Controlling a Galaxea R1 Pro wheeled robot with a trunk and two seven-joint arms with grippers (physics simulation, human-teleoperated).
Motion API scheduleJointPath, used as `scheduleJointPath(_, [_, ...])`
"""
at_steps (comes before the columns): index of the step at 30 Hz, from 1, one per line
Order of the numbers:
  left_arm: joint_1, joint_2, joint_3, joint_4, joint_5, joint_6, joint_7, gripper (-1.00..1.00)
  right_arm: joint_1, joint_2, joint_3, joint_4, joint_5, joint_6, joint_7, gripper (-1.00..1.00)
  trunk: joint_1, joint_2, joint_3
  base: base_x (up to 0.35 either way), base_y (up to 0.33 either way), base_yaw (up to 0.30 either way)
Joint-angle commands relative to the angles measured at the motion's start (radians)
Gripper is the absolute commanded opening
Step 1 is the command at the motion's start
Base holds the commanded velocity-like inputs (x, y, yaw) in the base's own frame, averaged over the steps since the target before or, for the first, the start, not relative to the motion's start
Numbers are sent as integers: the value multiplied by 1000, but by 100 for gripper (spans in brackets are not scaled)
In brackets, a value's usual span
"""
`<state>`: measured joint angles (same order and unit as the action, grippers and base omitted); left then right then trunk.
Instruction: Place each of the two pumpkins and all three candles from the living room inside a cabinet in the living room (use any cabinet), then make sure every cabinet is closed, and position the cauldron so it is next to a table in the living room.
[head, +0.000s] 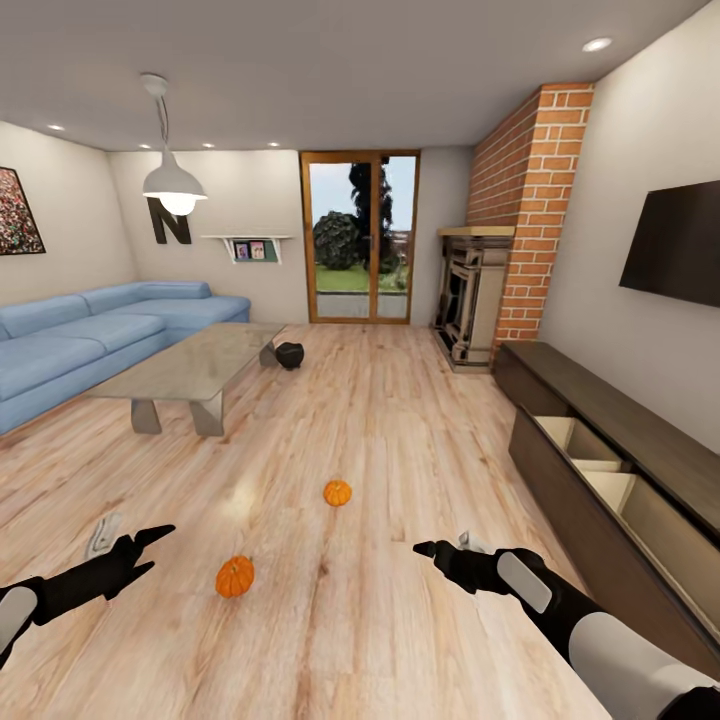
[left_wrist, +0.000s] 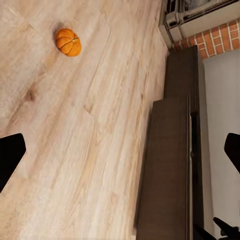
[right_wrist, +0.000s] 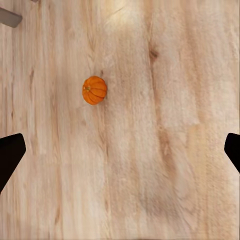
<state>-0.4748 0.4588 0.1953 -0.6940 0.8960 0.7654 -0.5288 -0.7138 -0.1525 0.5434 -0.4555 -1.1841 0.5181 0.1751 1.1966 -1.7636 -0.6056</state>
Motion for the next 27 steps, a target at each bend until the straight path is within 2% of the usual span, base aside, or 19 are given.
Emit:
scheduleJointPath(1, [-1,0,2,1,1,6,-2,100,-1,-1,5,0,0,1,3,100,0,0,-1,256,195,0])
scheduleJointPath(14, [-1,2,3,1,4,6,-3,100,-1,2,-2,-1,-2,-16,8,100,0,0,-1,244,214,0])
scheduleJointPath(19, [-1,1,3,2,6,7,-3,100,-2,2,-2,0,-3,-117,8,100,0,0,-1,53,306,0])
scheduleJointPath(22, [-1,2,3,2,6,7,-3,100,-3,2,4,-1,1,-152,12,100,0,0,-1,8,323,0])
scheduleJointPath(27, [-1,2,3,2,6,8,-3,100,-3,1,5,0,56,-243,10,100,0,0,-1,2,328,0])
